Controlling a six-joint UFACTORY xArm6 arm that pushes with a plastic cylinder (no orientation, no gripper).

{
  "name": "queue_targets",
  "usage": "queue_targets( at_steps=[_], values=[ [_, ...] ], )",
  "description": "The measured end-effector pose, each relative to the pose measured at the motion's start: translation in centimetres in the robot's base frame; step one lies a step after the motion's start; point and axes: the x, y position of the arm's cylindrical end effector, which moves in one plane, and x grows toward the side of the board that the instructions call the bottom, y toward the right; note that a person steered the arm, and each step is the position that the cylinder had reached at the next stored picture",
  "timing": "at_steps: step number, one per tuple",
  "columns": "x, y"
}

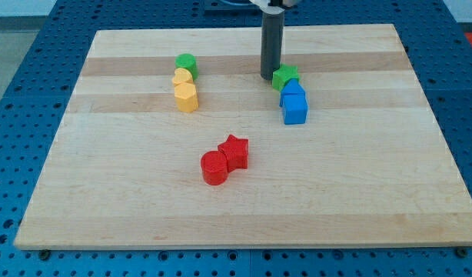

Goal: Separate green circle from yellow heart

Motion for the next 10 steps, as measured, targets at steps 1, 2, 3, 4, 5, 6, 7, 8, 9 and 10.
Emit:
queue_targets(
  at_steps=[1, 2, 3, 4, 5, 6, 7, 8, 9, 10],
  values=[
    [0.0, 0.2],
    [0.0, 0.4],
    [-0.2, 0.1],
    [-0.8, -1.2],
    [-0.9, -4.0],
    [-0.9, -7.5],
    [-0.9, -11.2],
    [-0.9, -15.0],
    [-0.9, -18.3],
    [-0.8, -21.1]
  ],
)
